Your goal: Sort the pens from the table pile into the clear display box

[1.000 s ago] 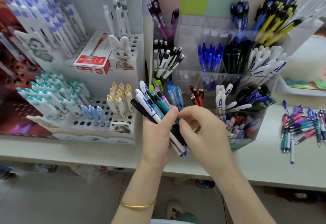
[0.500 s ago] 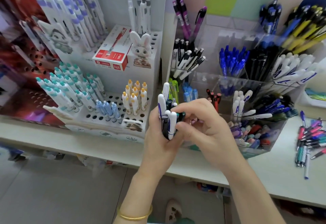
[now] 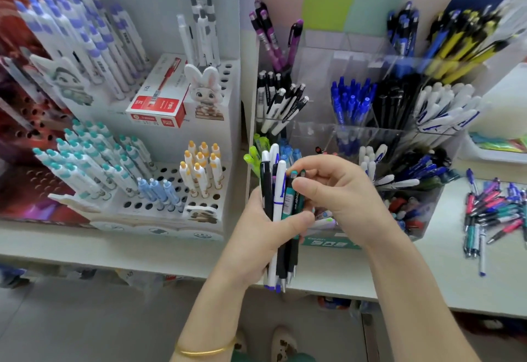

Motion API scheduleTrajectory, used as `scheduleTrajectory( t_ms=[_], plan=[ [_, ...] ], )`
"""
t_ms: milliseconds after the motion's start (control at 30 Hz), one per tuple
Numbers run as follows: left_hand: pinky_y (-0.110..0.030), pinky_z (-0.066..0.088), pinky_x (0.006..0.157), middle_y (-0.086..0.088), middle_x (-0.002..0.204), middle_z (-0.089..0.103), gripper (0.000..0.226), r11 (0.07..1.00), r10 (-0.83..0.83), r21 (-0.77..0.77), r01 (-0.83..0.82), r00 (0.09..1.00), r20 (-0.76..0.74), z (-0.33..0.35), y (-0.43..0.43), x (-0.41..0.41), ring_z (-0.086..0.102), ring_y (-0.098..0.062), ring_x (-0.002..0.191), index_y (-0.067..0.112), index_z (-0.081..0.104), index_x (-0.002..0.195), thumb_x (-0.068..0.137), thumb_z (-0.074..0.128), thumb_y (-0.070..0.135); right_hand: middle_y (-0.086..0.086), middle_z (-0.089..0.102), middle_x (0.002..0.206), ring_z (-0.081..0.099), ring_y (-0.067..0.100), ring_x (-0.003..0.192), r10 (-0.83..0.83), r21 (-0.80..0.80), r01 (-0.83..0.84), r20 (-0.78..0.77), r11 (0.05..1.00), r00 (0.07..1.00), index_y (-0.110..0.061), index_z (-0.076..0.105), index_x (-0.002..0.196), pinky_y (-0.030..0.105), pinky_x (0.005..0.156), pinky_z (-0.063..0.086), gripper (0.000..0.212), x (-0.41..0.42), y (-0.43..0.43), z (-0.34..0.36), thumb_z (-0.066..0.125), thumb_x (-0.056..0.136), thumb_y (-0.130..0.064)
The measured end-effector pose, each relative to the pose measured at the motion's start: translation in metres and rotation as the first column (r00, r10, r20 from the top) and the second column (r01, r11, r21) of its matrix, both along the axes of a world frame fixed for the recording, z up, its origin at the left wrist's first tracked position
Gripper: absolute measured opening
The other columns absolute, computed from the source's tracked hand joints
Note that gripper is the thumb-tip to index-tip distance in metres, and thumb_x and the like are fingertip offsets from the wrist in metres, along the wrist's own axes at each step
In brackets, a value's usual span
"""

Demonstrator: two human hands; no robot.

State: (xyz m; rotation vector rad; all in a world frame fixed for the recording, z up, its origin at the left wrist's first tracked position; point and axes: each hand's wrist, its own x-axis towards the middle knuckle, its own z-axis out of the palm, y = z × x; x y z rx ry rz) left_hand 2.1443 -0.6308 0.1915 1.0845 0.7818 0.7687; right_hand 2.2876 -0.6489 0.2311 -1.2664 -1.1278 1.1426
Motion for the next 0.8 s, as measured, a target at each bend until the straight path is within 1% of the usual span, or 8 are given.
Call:
scheduleTrajectory(
  t_ms=[33, 133, 233, 433, 500, 600, 700, 800],
  plan=[
    [-0.031, 0.056, 0.071, -0.009, 0.095, 0.068, 0.055, 0.999, -0.019, -0.036, 0.019, 1.0, 0.024, 0.0, 0.0, 0.001, 0.066, -0.015, 0.08, 0.016, 0.053, 0.122, 0.071, 0.076, 0.015, 0.002, 0.062, 0.067, 0.061, 0.015, 0.058, -0.002, -0.006, 0.002, -0.026, 1.0, 1.0, -0.008, 0.068, 0.09, 0.026, 0.048, 0.049, 0.014, 0.002, 0.0, -0.002, 0.062, 0.085, 0.004],
    [-0.029, 0.053, 0.065, -0.003, 0.08, 0.065, 0.046, 0.989, -0.066, -0.121, 0.083, 0.988, 0.139, 0.002, -0.002, 0.004, 0.062, -0.015, 0.069, 0.014, 0.058, 0.109, 0.074, 0.08, 0.033, 0.006, 0.065, 0.072, 0.056, 0.022, 0.055, -0.014, -0.028, 0.012, -0.067, 1.0, 0.998, -0.01, 0.069, 0.092, 0.033, 0.05, 0.046, 0.01, 0.006, -0.001, -0.011, 0.065, 0.084, -0.006],
    [-0.03, 0.053, 0.06, -0.007, 0.08, 0.063, 0.041, 0.965, -0.031, -0.247, 0.092, 0.971, 0.239, 0.006, -0.001, 0.008, 0.06, -0.017, 0.064, 0.01, 0.06, 0.107, 0.077, 0.071, 0.038, 0.005, 0.066, 0.073, 0.054, 0.018, 0.052, -0.059, -0.037, 0.055, -0.142, 0.998, 0.988, -0.009, 0.068, 0.091, 0.028, 0.047, 0.048, 0.016, 0.01, 0.0, -0.015, 0.065, 0.077, -0.015],
    [-0.032, 0.058, 0.061, -0.009, 0.079, 0.068, 0.026, 0.964, 0.102, -0.261, -0.046, 0.973, 0.205, 0.019, -0.001, 0.019, 0.064, -0.018, 0.065, 0.01, 0.063, 0.104, 0.082, 0.062, 0.025, 0.002, 0.064, 0.065, 0.052, 0.013, 0.045, -0.068, -0.051, 0.062, -0.132, 0.997, 0.989, -0.003, 0.064, 0.093, 0.021, 0.039, 0.043, 0.01, 0.016, 0.009, -0.002, 0.056, 0.089, 0.001],
    [-0.032, 0.058, 0.055, -0.008, 0.074, 0.069, 0.02, 0.961, 0.144, -0.258, -0.096, 0.974, 0.173, 0.027, 0.003, 0.022, 0.067, -0.019, 0.062, 0.009, 0.062, 0.102, 0.087, 0.06, 0.022, 0.001, 0.066, 0.068, 0.058, 0.011, 0.053, -0.047, -0.016, 0.045, -0.132, 0.999, 0.99, -0.002, 0.064, 0.094, 0.018, 0.045, 0.046, 0.011, 0.022, 0.015, 0.006, 0.055, 0.089, 0.003],
    [-0.028, 0.053, 0.044, -0.009, 0.068, 0.064, 0.007, 0.947, 0.217, -0.264, -0.183, 0.97, 0.106, 0.038, 0.017, 0.022, 0.064, -0.017, 0.05, 0.004, 0.056, 0.097, 0.094, 0.056, 0.011, 0.002, 0.065, 0.073, 0.06, 0.01, 0.061, -0.053, 0.041, 0.059, -0.144, 0.997, 0.988, -0.003, 0.064, 0.092, 0.019, 0.053, 0.051, 0.013, 0.033, 0.026, 0.023, 0.054, 0.09, 0.004],
    [-0.027, 0.053, 0.046, -0.006, 0.068, 0.06, 0.004, 0.946, 0.289, -0.161, -0.28, 0.957, 0.035, 0.047, 0.035, 0.023, 0.061, -0.014, 0.051, 0.008, 0.055, 0.093, 0.093, 0.058, 0.009, 0.002, 0.064, 0.073, 0.058, 0.009, 0.058, -0.153, 0.109, 0.176, -0.194, 0.978, 0.969, -0.005, 0.065, 0.089, 0.019, 0.054, 0.052, 0.014, 0.047, 0.039, 0.043, 0.054, 0.091, 0.004],
    [-0.026, 0.053, 0.048, -0.007, 0.068, 0.06, 0.012, 0.943, 0.323, -0.1, -0.319, 0.946, 0.03, 0.056, 0.053, 0.025, 0.063, -0.013, 0.055, 0.005, 0.054, 0.103, 0.094, 0.059, 0.01, -0.002, 0.063, 0.066, 0.057, 0.005, 0.057, -0.304, 0.202, 0.363, -0.272, 0.91, 0.913, -0.007, 0.064, 0.086, 0.018, 0.054, 0.053, 0.014, 0.064, 0.054, 0.065, 0.055, 0.091, 0.003]
  ],
)
